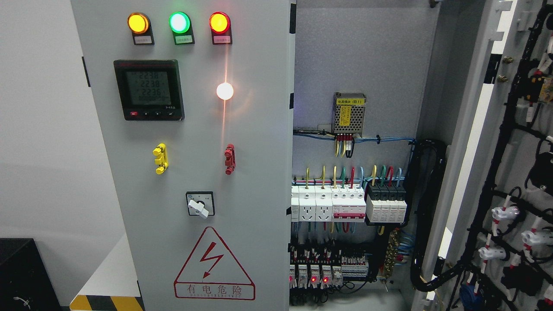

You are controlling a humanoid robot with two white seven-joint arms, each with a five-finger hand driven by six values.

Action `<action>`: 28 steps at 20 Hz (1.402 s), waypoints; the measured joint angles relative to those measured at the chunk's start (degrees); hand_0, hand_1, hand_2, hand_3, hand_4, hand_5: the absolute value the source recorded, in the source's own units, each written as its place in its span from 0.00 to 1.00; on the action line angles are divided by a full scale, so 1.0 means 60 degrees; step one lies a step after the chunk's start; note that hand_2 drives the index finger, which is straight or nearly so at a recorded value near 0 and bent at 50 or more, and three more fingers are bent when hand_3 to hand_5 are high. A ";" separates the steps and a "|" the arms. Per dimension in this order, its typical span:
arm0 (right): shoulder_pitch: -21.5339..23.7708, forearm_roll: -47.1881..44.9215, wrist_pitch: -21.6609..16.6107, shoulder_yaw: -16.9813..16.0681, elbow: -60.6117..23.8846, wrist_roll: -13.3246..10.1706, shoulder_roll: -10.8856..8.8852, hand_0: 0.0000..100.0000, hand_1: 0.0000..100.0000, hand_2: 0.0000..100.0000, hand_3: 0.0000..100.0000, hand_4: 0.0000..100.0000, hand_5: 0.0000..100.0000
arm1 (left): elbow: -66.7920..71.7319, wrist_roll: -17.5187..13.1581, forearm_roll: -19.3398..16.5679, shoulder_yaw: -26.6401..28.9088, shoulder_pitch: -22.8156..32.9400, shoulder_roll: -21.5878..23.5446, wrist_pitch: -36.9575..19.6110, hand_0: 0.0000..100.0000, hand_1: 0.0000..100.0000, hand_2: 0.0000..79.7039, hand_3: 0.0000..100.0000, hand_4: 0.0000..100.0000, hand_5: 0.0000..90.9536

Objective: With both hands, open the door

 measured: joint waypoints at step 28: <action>0.2820 -0.2220 -0.2996 0.1742 -1.0825 -0.0051 -0.1883 0.00 0.00 0.00 0.00 0.00 0.00 | 0.0293 0.0000 -0.0483 0.0036 0.0001 -0.0341 -0.0057 0.00 0.00 0.00 0.00 0.00 0.00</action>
